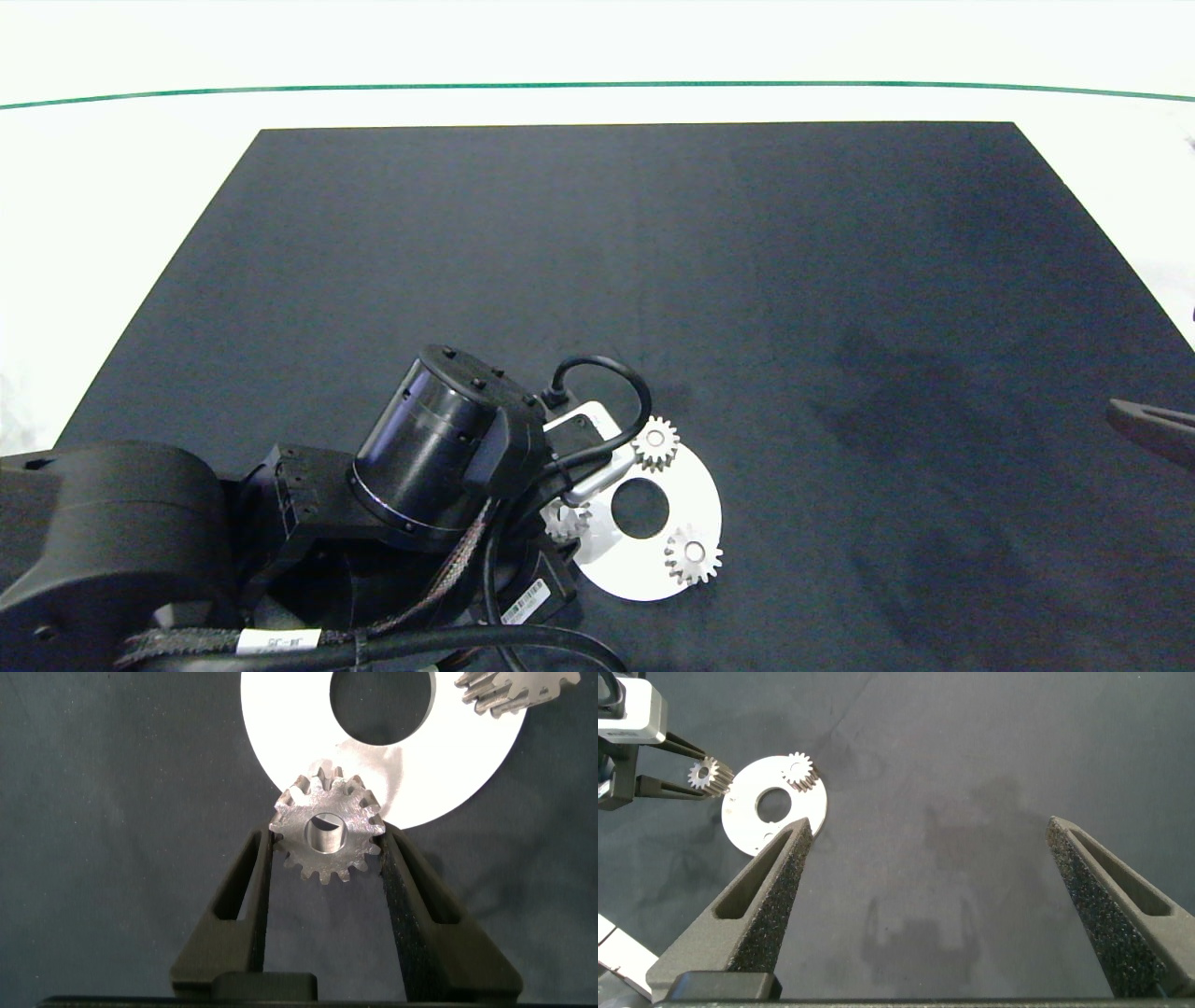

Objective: Install three planetary gears onto the carrier pins

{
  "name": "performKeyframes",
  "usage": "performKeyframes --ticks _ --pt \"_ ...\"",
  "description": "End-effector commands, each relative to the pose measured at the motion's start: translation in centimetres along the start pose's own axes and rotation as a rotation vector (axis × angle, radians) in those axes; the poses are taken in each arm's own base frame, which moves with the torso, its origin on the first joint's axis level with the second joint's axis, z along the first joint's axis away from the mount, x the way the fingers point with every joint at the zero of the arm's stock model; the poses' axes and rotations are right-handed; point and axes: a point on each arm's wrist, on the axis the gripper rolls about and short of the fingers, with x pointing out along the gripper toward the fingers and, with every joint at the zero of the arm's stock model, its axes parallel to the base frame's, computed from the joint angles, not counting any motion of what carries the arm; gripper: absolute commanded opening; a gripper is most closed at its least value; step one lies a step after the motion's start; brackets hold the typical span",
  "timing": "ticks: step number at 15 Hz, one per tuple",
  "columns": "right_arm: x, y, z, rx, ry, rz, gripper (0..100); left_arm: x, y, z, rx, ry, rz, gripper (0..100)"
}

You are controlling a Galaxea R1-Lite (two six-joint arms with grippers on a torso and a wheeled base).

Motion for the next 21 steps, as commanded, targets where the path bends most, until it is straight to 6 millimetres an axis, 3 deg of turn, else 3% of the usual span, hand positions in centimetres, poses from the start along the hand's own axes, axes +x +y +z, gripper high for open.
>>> performKeyframes --ticks 1,21 --pt "0.00 0.00 -0.01 0.000 0.001 0.000 100 0.17 -0.02 0.06 0.027 0.004 0.001 19" --pt "-0.07 -0.01 0.05 0.000 -0.004 0.000 100 0.53 -0.56 1.02 0.048 -0.014 -0.011 19"
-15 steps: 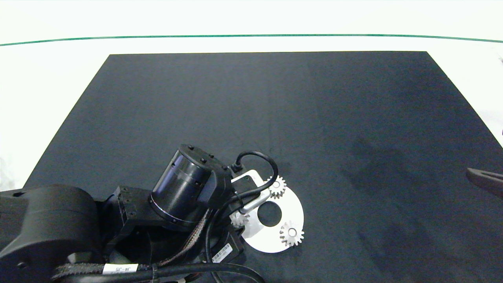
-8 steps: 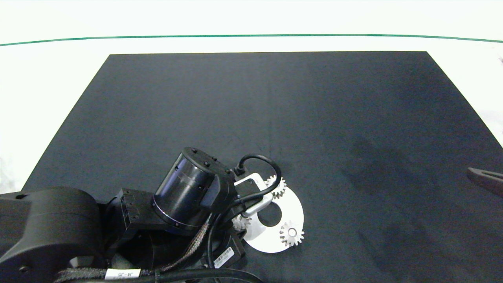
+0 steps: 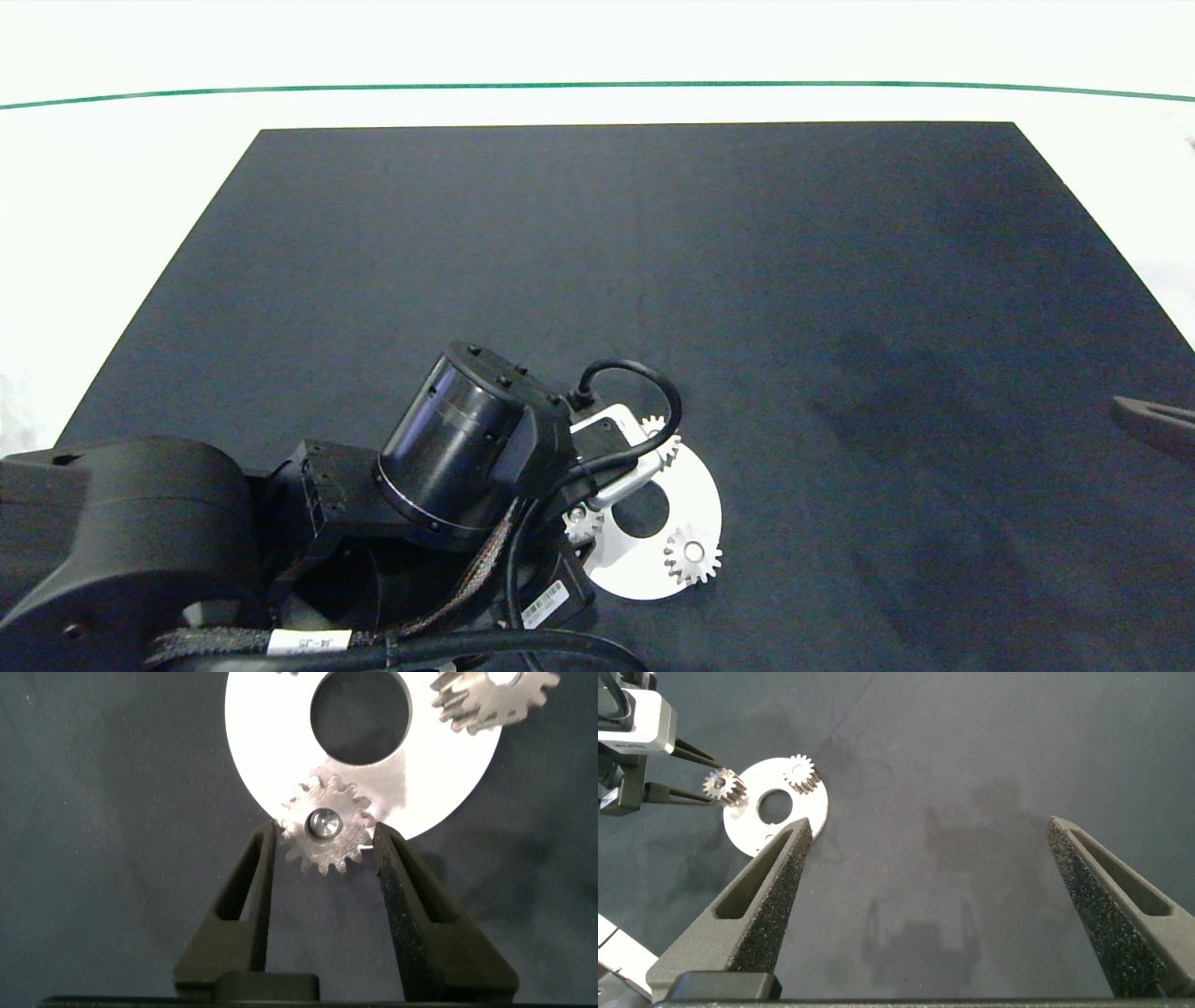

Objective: Install three planetary gears onto the carrier pins

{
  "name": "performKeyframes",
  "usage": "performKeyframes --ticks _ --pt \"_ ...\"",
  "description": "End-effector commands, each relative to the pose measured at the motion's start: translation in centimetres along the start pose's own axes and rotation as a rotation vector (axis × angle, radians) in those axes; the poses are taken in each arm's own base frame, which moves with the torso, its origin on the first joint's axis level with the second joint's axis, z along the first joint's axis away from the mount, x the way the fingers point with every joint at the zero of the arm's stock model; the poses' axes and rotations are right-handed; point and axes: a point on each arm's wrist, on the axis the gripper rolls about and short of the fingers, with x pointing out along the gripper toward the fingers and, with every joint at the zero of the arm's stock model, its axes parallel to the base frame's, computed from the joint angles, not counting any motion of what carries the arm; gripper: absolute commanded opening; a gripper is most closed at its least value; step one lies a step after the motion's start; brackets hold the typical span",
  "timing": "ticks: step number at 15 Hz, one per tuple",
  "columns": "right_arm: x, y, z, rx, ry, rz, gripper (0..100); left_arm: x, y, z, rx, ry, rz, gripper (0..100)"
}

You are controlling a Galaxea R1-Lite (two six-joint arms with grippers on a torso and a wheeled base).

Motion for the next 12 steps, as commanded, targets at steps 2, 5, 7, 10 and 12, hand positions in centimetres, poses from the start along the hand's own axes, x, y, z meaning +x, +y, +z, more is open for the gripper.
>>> performKeyframes --ticks 2,5,7,10,12 --pt "0.0 0.0 0.0 -0.001 0.002 0.000 100 0.3 -0.1 0.0 0.004 0.010 0.000 19" --pt "0.0 0.0 0.0 -0.001 0.002 0.000 100 0.1 0.0 0.1 -0.004 0.001 0.002 19" --pt "0.0 0.0 0.0 -0.001 0.002 0.000 100 0.0 0.0 0.0 -0.012 0.003 0.003 19" --pt "0.1 0.0 0.0 -0.003 0.003 0.000 100 -0.8 0.3 -0.1 -0.024 -0.014 0.010 100" --pt "0.0 0.0 0.0 -0.003 0.002 0.000 100 -2.3 1.0 -0.1 -0.040 -0.051 0.030 100"
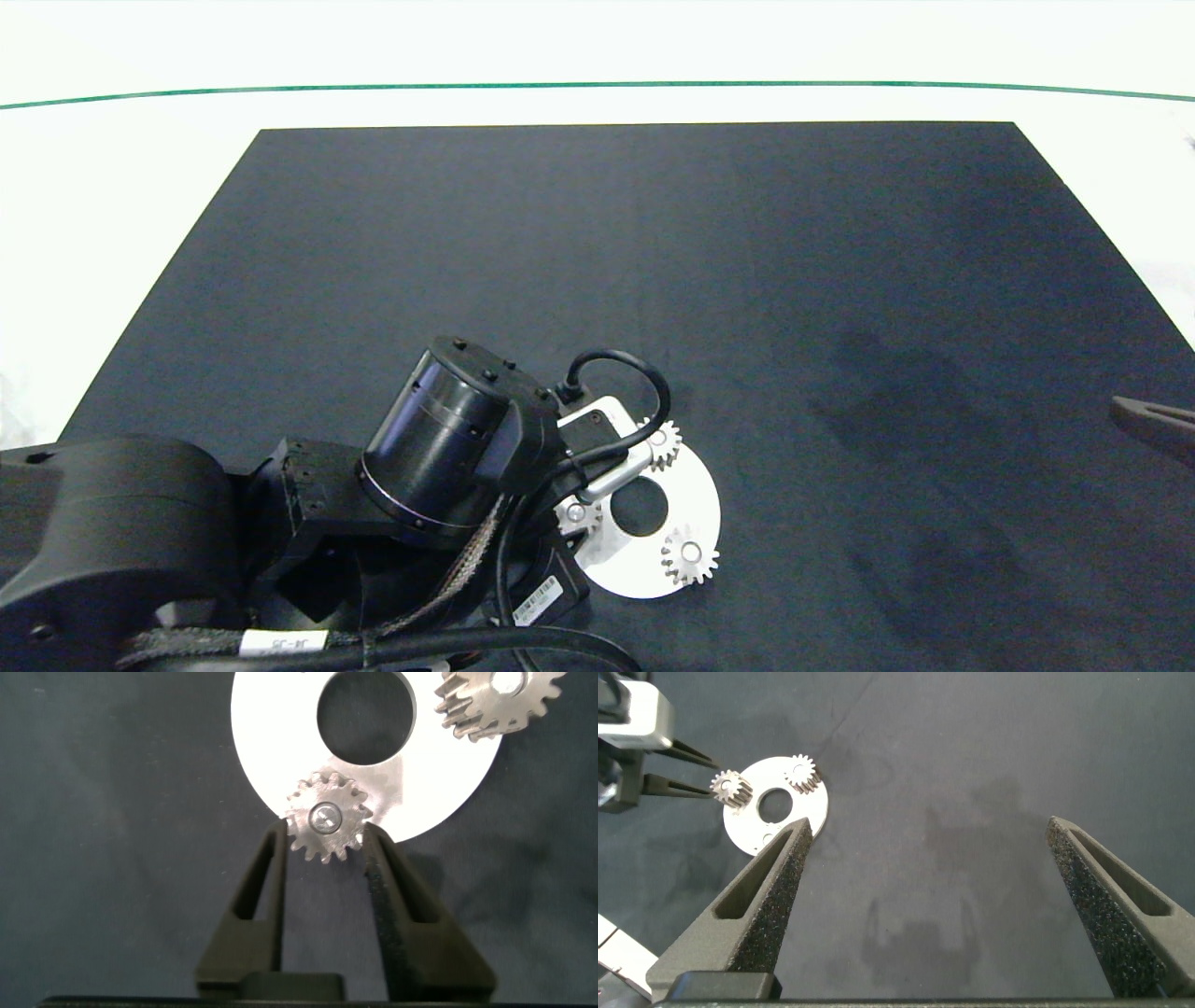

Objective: Install three planetary gears onto the carrier pins

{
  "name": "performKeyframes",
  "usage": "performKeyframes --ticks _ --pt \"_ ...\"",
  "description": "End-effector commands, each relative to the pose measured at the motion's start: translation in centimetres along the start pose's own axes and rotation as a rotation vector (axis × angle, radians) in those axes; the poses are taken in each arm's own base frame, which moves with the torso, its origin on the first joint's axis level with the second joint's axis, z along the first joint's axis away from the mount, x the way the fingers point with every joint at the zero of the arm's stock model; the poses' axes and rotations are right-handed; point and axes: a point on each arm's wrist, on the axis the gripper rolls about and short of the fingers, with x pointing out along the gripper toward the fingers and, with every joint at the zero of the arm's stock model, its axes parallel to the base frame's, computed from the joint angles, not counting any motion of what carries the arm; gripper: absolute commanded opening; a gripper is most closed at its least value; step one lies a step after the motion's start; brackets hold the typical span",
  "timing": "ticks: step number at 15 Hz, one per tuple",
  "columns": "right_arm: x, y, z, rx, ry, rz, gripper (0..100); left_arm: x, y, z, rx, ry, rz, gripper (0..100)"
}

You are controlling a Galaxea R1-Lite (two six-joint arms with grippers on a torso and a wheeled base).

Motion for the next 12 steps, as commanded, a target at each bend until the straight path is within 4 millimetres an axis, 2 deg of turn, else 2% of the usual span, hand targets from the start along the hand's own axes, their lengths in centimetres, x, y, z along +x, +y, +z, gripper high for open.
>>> performKeyframes --ticks 1,4,7,8,10,12 --pt "0.0 0.0 0.0 -0.003 0.000 0.000 100 -2.6 1.0 -0.2 -0.024 -0.058 0.030 100" --pt "0.0 0.0 -0.1 -0.002 0.005 -0.002 100 -5.6 2.9 -2.0 -0.101 -0.093 0.099 100" --pt "-0.3 -0.1 -0.2 -0.002 0.001 -0.011 100 -9.3 6.3 -5.3 -0.246 -0.107 0.277 100" --pt "-0.6 -0.2 -0.3 0.001 -0.003 -0.033 100 -11.5 7.9 -7.2 -0.323 -0.108 0.404 100" --pt "-1.1 -0.5 -1.0 0.006 0.016 -0.118 100 -15.6 9.8 -10.0 -0.450 -0.083 0.660 100" --pt "-1.6 -0.7 -2.1 0.008 0.047 -0.212 100 -18.8 9.4 -12.0 -0.537 -0.041 0.846 100"
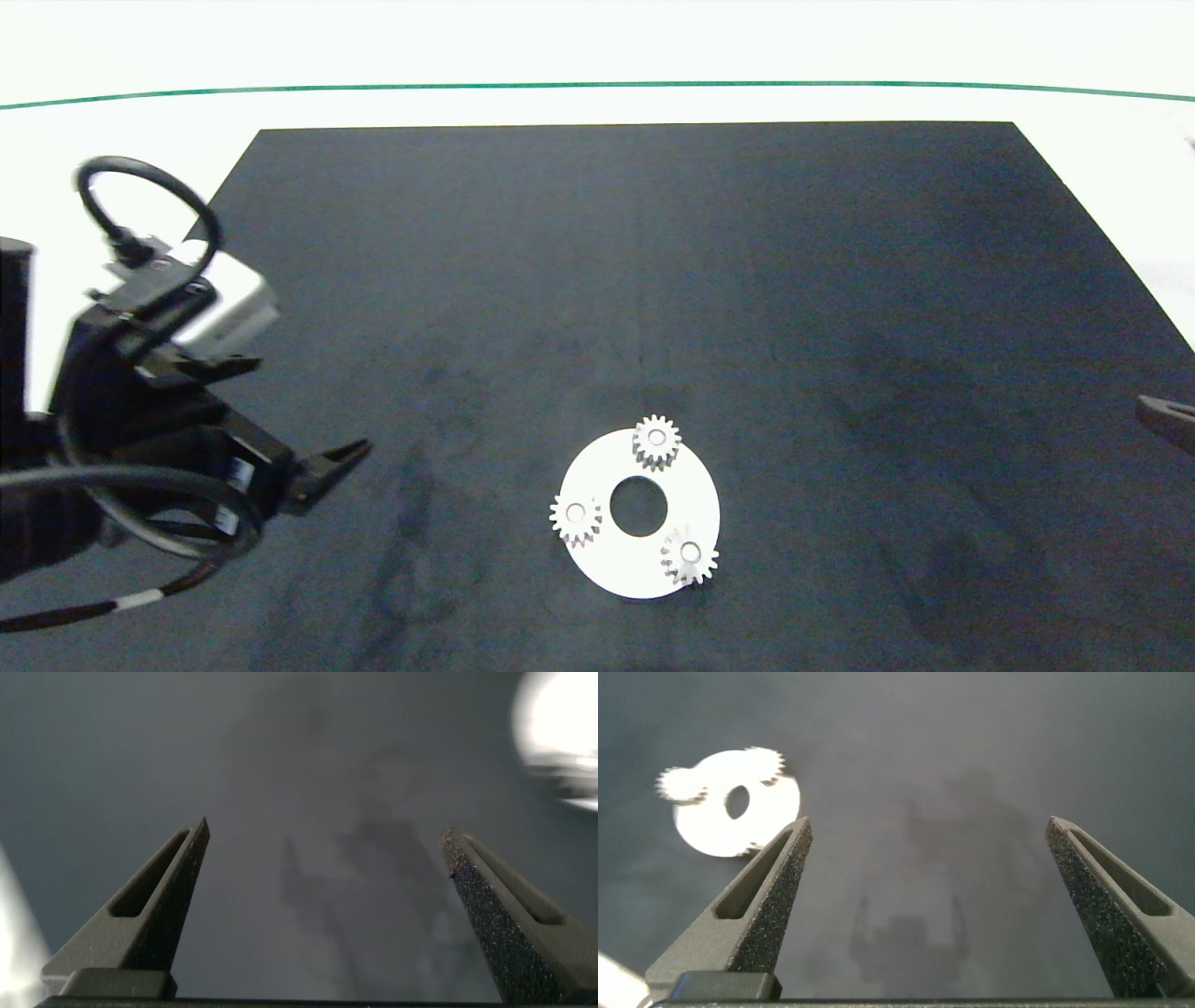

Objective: Install three planetary gears onto the carrier pins

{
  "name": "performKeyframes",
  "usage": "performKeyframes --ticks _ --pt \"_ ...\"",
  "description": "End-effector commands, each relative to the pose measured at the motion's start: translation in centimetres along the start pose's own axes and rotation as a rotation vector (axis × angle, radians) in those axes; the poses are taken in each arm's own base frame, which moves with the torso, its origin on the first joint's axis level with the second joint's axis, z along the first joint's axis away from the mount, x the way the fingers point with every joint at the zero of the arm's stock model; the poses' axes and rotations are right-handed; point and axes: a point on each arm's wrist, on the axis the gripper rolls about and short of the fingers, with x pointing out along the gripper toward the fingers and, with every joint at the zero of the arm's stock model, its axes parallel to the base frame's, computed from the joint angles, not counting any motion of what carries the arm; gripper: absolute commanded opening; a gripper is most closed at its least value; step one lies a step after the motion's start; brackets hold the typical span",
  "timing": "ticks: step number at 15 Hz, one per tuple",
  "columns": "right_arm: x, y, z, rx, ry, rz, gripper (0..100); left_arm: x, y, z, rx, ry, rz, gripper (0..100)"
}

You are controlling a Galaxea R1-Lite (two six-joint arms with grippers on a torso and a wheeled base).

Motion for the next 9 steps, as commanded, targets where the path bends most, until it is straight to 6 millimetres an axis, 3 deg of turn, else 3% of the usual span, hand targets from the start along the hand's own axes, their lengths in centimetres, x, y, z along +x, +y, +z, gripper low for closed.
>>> performKeyframes --ticks 1,3,9 --pt "-0.7 -0.4 -1.6 -0.003 0.044 -0.152 100 -8.9 5.1 -4.0 -0.201 -0.028 0.461 100" --pt "-1.0 -0.7 -2.2 -0.015 0.077 -0.321 100 -12.3 3.9 -5.5 -0.206 -0.073 0.488 100" --pt "-8.1 -1.5 -6.7 -0.019 -0.013 -0.583 100 -19.0 0.5 -10.1 -0.214 -0.166 0.522 100"
